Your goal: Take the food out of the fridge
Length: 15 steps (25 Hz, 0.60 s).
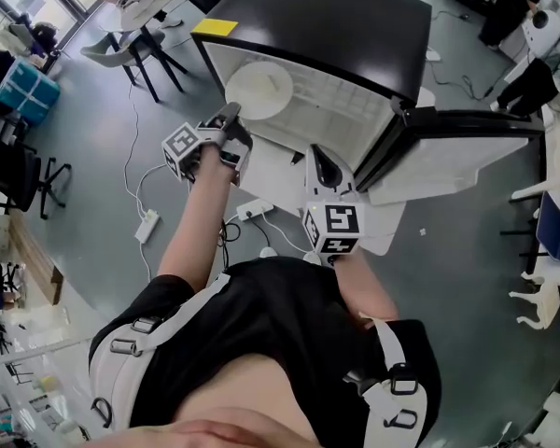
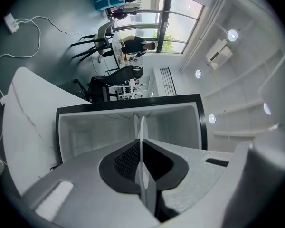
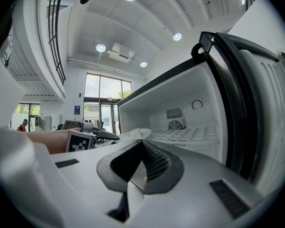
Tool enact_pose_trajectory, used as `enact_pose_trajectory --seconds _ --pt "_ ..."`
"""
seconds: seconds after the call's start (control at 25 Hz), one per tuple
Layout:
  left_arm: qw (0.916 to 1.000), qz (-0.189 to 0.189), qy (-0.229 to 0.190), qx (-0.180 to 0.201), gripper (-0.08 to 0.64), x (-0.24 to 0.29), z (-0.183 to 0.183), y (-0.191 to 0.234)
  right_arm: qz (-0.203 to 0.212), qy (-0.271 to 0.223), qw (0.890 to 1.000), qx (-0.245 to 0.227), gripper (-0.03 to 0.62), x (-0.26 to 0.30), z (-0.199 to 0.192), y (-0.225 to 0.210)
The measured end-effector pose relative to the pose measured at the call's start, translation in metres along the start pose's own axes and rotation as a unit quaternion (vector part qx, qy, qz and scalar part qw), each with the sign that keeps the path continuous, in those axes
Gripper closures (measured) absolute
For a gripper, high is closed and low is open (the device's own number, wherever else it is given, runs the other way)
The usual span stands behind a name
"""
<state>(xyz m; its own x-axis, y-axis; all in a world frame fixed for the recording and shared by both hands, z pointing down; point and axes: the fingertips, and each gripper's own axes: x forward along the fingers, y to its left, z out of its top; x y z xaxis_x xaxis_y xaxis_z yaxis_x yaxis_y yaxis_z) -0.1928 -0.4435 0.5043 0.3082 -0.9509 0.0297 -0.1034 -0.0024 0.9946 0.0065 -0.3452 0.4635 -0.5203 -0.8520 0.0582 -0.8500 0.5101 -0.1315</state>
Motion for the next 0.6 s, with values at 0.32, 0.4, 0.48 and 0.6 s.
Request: enact_pose_trajectory --seconds 0.32,0.4,0.48,0.6 --pt "0.9997 0.004 -0.022 -0.012 0.545 -0.079 0.014 -0.009 0.040 -0.007 0.999 0.002 0.584 0.017 0.002 0.028" --pt "0.9995 0.008 -0.030 -0.012 0.545 -0.100 0.017 -0.006 0.046 -0.009 0.999 0.003 0.584 0.019 0.002 0.034" --pt "0.9992 0.015 -0.035 -0.014 0.545 -0.119 0.019 0.000 0.051 -0.013 0.999 0.005 0.584 0.021 0.003 0.039" --pt "0.9987 0.026 -0.040 -0.019 0.545 -0.145 0.020 0.011 0.062 -0.021 0.998 0.006 0.584 0.025 0.006 0.048"
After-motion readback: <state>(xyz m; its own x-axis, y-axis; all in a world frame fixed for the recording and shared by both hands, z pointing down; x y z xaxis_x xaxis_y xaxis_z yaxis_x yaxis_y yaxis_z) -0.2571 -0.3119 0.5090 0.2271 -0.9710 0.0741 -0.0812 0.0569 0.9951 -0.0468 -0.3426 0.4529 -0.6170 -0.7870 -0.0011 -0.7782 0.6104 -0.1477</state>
